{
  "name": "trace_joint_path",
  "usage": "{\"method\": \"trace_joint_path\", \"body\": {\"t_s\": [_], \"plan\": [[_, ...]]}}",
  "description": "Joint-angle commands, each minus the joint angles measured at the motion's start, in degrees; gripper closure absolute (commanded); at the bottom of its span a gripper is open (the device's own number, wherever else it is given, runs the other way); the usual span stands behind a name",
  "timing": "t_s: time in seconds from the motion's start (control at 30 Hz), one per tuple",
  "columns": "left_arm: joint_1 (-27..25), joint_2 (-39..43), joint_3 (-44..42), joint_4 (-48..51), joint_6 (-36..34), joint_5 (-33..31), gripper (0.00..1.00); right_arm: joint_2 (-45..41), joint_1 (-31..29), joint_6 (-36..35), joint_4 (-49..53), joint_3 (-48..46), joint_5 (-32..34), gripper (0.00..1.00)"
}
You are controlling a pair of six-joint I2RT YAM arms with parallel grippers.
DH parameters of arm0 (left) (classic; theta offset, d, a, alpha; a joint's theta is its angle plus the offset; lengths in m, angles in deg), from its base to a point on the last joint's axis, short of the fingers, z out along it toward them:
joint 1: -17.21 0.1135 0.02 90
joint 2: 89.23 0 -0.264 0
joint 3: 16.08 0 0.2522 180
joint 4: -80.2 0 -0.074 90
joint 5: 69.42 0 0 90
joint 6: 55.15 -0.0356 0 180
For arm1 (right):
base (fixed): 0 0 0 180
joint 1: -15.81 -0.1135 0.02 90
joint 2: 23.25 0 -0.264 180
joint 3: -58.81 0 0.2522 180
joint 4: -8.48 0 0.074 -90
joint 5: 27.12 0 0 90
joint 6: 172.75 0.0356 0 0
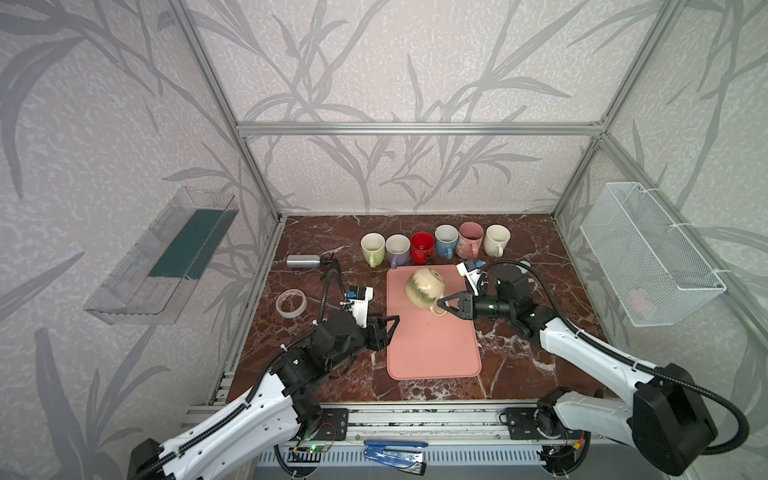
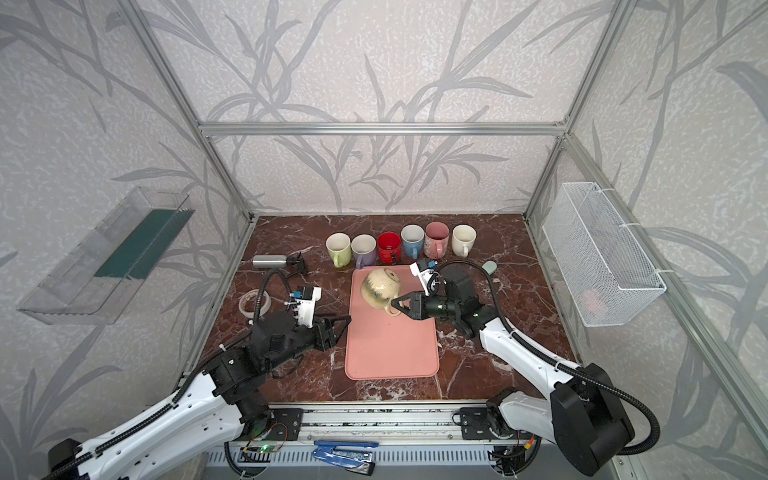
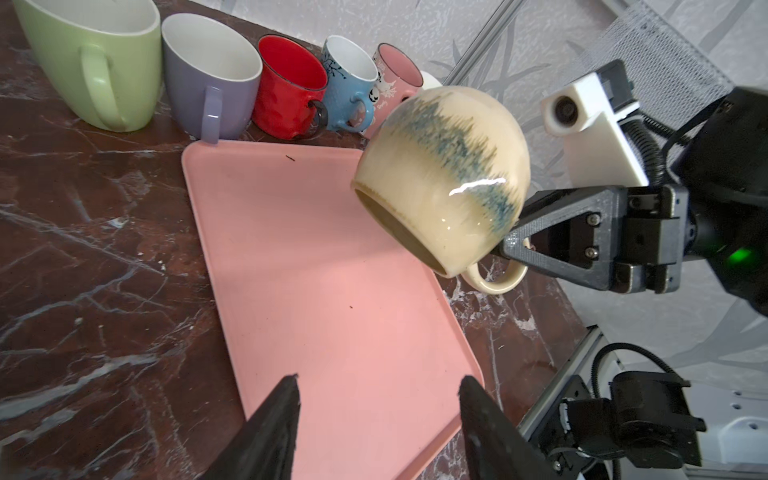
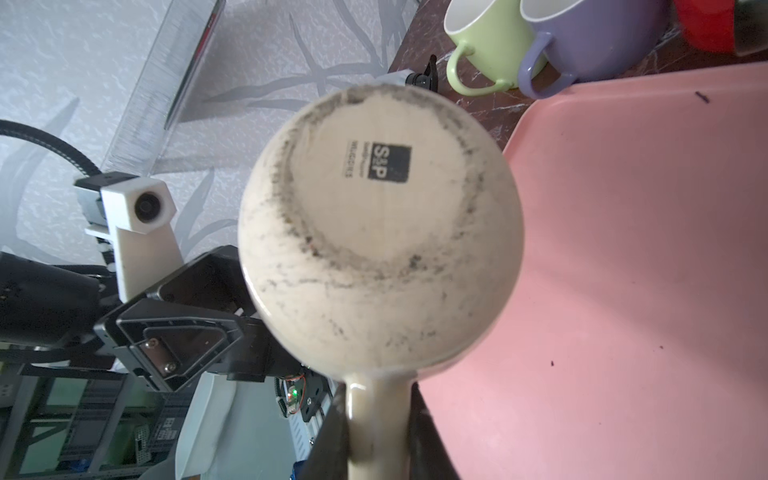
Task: Turn the mug right side up
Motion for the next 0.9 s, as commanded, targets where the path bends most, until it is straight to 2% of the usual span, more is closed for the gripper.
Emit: {"method": "trace_joint_path", "body": {"t_s": [0.0,0.17,0.4,0.53,0.87], "plan": [[0.2,-0.2,-2.8,-9.7,4.2,3.2,0.43,-0.7,1.2,5.6,-16.6,0.2,-3.4,1.00],[0.2,-3.6,-7.6,-24.1,10.0,6.4,0.41,-0.4,2.0,8.7,-24.9,-2.0,-2.7,1.00],[0.2,-15.0,-10.0,-46.9,15.9,10.2,0.38,0.9,2.2,14.5,-38.1,-5.3,-2.2,1.00],[0.3,-20.2,-9.3,-53.6,16.0,10.8,0.38,1.7,2.2,16.1,-42.5,-6.5,-2.0,1.00],[0.7,-31.7,-8.0,-70.3,19.1,11.7,0.38,1.7,2.1,15.5,-44.8,-7.8,-1.1,1.00]]}}
